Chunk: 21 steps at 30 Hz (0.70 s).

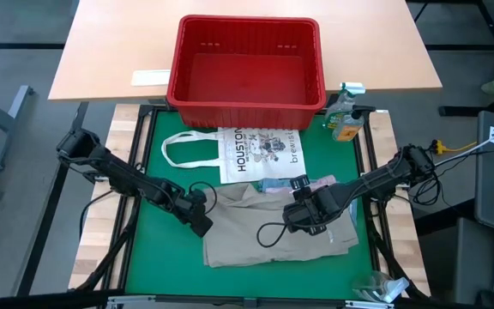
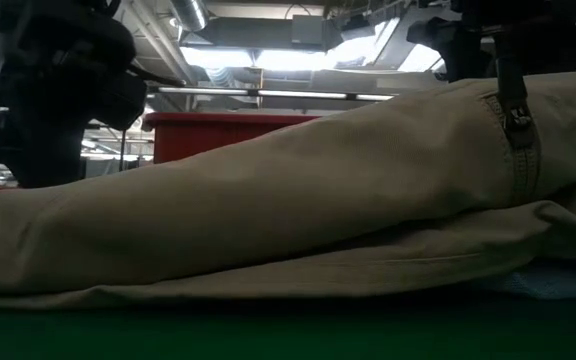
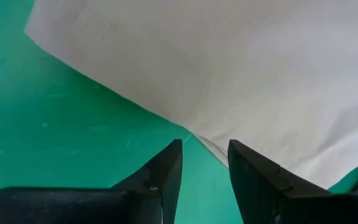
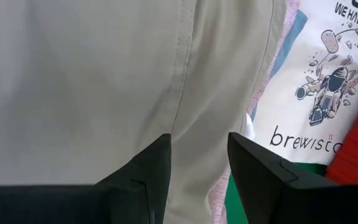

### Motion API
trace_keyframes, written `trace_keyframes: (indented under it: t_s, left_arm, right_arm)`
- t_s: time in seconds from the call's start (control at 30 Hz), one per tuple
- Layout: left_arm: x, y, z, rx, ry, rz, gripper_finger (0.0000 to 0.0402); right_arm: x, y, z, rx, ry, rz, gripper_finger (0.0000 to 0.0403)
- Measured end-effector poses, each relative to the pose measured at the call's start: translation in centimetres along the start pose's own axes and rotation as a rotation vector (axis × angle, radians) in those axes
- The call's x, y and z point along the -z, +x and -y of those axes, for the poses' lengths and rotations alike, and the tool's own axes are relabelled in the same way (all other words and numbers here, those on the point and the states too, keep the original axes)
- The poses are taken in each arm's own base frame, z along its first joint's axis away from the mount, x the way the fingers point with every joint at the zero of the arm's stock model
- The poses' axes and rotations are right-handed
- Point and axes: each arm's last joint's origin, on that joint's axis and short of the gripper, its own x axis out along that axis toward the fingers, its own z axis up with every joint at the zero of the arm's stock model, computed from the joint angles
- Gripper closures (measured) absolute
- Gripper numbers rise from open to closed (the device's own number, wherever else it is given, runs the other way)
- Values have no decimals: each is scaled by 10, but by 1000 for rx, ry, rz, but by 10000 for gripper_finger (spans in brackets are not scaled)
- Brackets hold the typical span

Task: Fold Laundry from Bin
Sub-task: Fold the light brown shorts from the red laundry basket

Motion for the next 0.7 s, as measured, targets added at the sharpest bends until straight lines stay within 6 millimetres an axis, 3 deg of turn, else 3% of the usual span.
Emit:
trace_keyframes:
  t_s: [0.47, 0.7]
  left_arm:
    - [-2, 0, -1, -13, -6, 41, 274]
    - [-1, 5, -2, -36, -60, 36, 213]
  right_arm:
    - [0, 0, 0, 0, 0, 0, 243]
    - [0, 0, 0, 0, -1, -3, 243]
